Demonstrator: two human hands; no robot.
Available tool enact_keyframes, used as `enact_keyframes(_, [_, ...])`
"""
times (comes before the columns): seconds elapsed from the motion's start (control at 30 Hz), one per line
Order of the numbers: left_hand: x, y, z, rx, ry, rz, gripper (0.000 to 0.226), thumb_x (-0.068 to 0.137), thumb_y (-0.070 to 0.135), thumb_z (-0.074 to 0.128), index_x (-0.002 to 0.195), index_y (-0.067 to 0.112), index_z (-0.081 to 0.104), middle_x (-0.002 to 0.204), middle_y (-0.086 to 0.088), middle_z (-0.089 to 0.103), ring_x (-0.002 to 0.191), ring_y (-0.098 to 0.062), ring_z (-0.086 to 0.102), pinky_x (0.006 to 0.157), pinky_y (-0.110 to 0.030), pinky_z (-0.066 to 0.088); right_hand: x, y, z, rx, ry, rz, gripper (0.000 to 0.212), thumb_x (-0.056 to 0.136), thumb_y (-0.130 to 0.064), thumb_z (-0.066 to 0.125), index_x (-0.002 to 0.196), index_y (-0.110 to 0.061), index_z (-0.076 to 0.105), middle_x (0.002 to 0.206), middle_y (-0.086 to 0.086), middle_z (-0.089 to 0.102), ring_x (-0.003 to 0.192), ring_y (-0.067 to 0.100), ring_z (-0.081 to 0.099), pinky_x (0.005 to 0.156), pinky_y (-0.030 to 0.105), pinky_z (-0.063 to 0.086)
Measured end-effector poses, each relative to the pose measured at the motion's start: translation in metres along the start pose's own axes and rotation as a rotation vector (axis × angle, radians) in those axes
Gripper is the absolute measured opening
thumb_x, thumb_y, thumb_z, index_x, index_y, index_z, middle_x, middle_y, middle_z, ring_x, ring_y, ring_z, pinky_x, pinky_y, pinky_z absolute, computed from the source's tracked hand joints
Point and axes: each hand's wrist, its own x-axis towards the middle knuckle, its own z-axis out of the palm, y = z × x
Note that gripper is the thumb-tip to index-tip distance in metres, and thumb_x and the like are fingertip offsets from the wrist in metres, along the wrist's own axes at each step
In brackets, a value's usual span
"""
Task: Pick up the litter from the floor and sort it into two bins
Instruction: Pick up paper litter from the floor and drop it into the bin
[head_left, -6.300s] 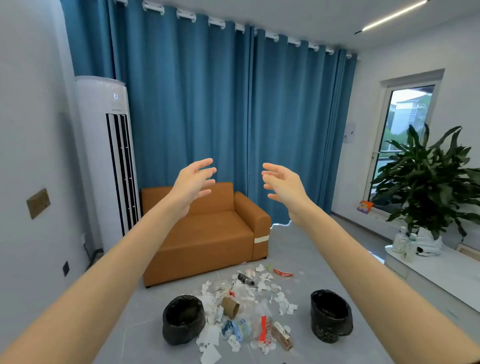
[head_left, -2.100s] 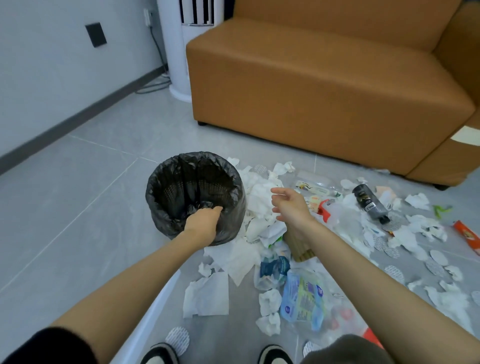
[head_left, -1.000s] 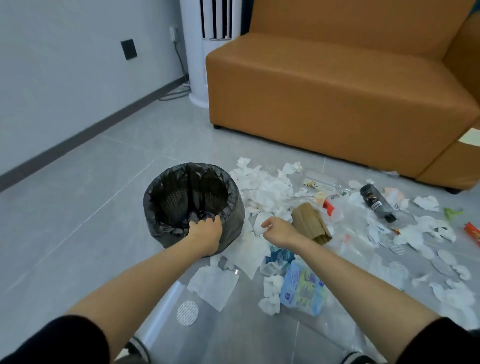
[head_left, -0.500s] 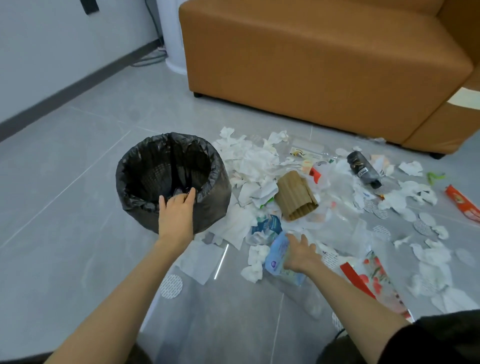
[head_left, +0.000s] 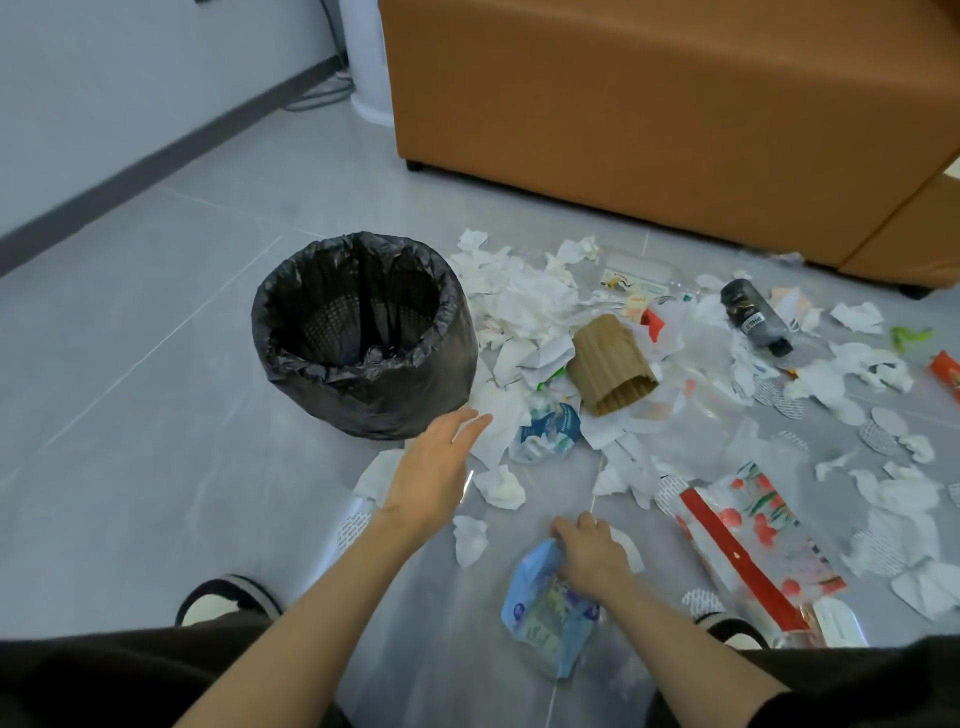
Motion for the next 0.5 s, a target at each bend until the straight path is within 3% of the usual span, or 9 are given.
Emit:
enact_keyframes(0.07, [-0.001, -0.002, -0.007, 0.005, 0.044, -0.028, 0.066, 0.064, -0.021, 0.060, 0.125, 0.003, 0.057, 0.123, -0.017, 0.059, 0.107, -0.034, 0.057, 0.083, -0.042, 0.054, 0.003, -0.001, -0.001, 0.049, 0.043, -0.012, 0.023, 0.092, -0.016, 0.050, 0.115, -0.019, 0.052, 0.116, 0.006, 0.042, 0.114, 0.027, 0.045, 0.088, 0.034, 0.043])
enact_keyframes(0.2, [0.016, -0.006, -0.037, 0.098, 0.213, -0.021, 0.064, 0.065, -0.017, 0.063, 0.125, 0.004, 0.057, 0.124, -0.015, 0.057, 0.110, -0.027, 0.047, 0.086, -0.039, 0.050, 0.013, 0.000, -0.027, 0.320, 0.142, 0.034, 0.007, 0.093, -0.018, 0.049, 0.092, -0.019, 0.056, 0.108, 0.010, 0.057, 0.098, 0.025, 0.054, 0.081, 0.030, 0.045])
enact_keyframes(0.3, [0.032, -0.012, -0.065, 0.266, 0.274, -0.098, 0.063, 0.075, -0.006, 0.064, 0.134, 0.011, 0.050, 0.137, -0.012, 0.049, 0.124, -0.030, 0.043, 0.099, -0.044, 0.041, 0.013, -0.009, -0.059, 0.566, 0.181, 0.014, 0.012, 0.094, -0.017, 0.049, 0.082, -0.013, 0.051, 0.090, 0.007, 0.058, 0.085, 0.021, 0.051, 0.071, 0.028, 0.036])
enact_keyframes(0.37, [0.037, -0.020, -0.081, 0.356, 0.126, -0.214, 0.068, 0.086, 0.012, 0.063, 0.145, 0.019, 0.031, 0.149, -0.008, 0.035, 0.140, -0.029, 0.025, 0.115, -0.048, 0.016, 0.010, -0.015, -0.084, 0.663, 0.207, -0.008, 0.018, 0.093, -0.018, 0.050, 0.075, -0.013, 0.049, 0.080, 0.004, 0.055, 0.081, 0.022, 0.050, 0.067, 0.029, 0.034])
enact_keyframes(0.4, [0.038, -0.026, -0.086, 0.381, 0.020, -0.298, 0.071, 0.089, 0.020, 0.061, 0.148, 0.021, 0.022, 0.151, -0.006, 0.030, 0.144, -0.027, 0.017, 0.116, -0.050, 0.002, 0.008, -0.017, -0.096, 0.720, 0.224, -0.013, 0.020, 0.092, -0.019, 0.051, 0.072, -0.014, 0.048, 0.077, 0.003, 0.054, 0.080, 0.023, 0.050, 0.063, 0.029, 0.033])
enact_keyframes(0.43, [0.038, -0.032, -0.090, 0.404, -0.081, -0.380, 0.070, 0.091, 0.024, 0.058, 0.149, 0.022, 0.018, 0.150, -0.005, 0.032, 0.145, -0.026, 0.015, 0.114, -0.053, -0.006, 0.007, -0.019, -0.108, 0.798, 0.234, -0.014, 0.019, 0.091, -0.020, 0.052, 0.072, -0.014, 0.050, 0.077, 0.004, 0.055, 0.078, 0.023, 0.051, 0.060, 0.029, 0.033])
enact_keyframes(0.5, [0.031, -0.043, -0.094, 0.408, -0.173, -0.471, 0.057, 0.095, 0.023, 0.053, 0.146, 0.023, 0.028, 0.140, -0.004, 0.046, 0.140, -0.026, 0.028, 0.112, -0.057, -0.009, 0.001, -0.022, -0.132, 1.033, 0.237, 0.007, 0.012, 0.091, -0.019, 0.053, 0.080, -0.013, 0.054, 0.083, 0.009, 0.060, 0.072, 0.022, 0.055, 0.055, 0.027, 0.037])
